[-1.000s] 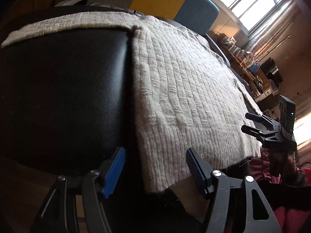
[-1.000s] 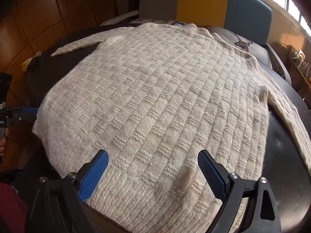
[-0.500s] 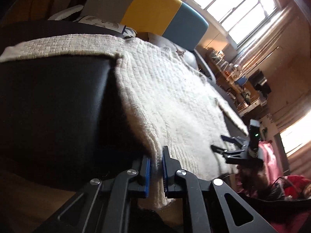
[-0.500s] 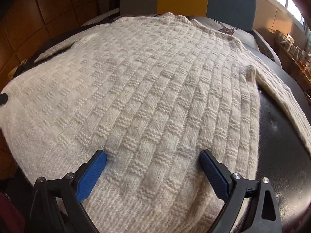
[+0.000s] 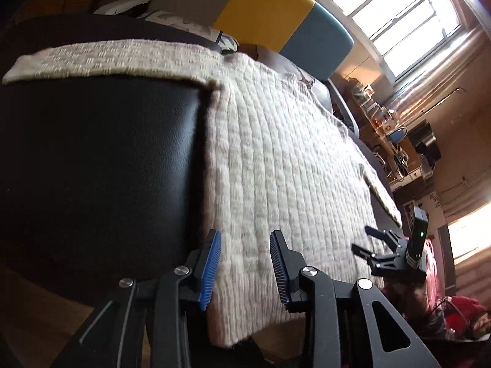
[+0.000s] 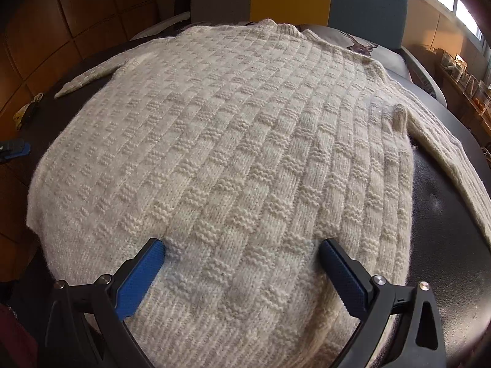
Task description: Fold clothes
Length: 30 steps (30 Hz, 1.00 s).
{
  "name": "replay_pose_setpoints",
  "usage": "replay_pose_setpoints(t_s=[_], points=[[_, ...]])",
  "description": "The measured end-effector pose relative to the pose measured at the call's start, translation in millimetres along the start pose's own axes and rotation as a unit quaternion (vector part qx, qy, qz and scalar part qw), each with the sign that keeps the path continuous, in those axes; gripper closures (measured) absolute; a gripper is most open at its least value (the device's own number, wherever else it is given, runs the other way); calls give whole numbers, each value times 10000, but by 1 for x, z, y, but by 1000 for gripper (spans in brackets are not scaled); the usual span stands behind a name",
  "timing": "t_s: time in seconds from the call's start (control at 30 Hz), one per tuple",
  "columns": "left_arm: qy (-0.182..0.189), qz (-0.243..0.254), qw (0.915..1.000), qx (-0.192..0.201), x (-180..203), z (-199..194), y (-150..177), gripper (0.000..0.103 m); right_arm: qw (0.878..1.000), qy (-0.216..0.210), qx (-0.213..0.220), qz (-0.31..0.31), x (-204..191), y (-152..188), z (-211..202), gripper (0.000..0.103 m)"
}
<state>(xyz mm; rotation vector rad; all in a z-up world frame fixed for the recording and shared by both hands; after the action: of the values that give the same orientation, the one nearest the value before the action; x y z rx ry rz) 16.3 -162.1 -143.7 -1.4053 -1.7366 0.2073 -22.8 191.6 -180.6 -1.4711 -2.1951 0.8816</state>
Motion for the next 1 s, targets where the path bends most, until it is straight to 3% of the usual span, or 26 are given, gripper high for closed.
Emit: replay_pose_setpoints(t_s=[0.17,0.3,0.33,0.5,0.63,0.7,0.73,0.83,0.9,1.0], points=[[-67,273,9996,-43,19,53,-20,68,9996,-42,259,-97,2,-27,0,1],[-589,671,9952,-407,16,87,-11,68,9998,157,-80,-79,12,-24,21,1],[-612,741,9945,-412,12,88,-8,68,9997,168,-170,-21,15,-18,26,1],[-701,729,9943,-329,9,84,-6,68,9997,31,216,83,21,-13,22,0],[-857,821,9923,-356,25,86,-15,65,9994,-223,136,213,29,-18,13,1],[-676,846,9935,-342,40,88,-20,61,9960,-304,479,689,51,-21,-10,10],[-595,902,9935,-351,49,91,-22,56,9916,-236,733,1042,71,-20,-25,10],[-385,1200,9911,-421,80,109,-25,53,9581,117,1514,2427,150,-6,-77,10],[-258,1439,9878,-540,103,126,-23,53,9201,486,1806,3442,213,15,-104,10],[-60,1783,9811,-754,137,153,-18,52,8515,761,2094,4747,301,50,-126,13]])
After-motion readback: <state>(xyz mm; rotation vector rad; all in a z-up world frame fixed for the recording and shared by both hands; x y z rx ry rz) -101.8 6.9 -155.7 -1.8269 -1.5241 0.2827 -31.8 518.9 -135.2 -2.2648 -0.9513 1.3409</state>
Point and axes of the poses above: each gripper's, at about its wrist camera, not at the fingertips, and z roughly the way its jaws point, x to its right, y to its underside, the point moved 3 cm from there along z, roughly the way its jaws point, and after that the axes turned 14 degrees about x, right-handed, at the moved point
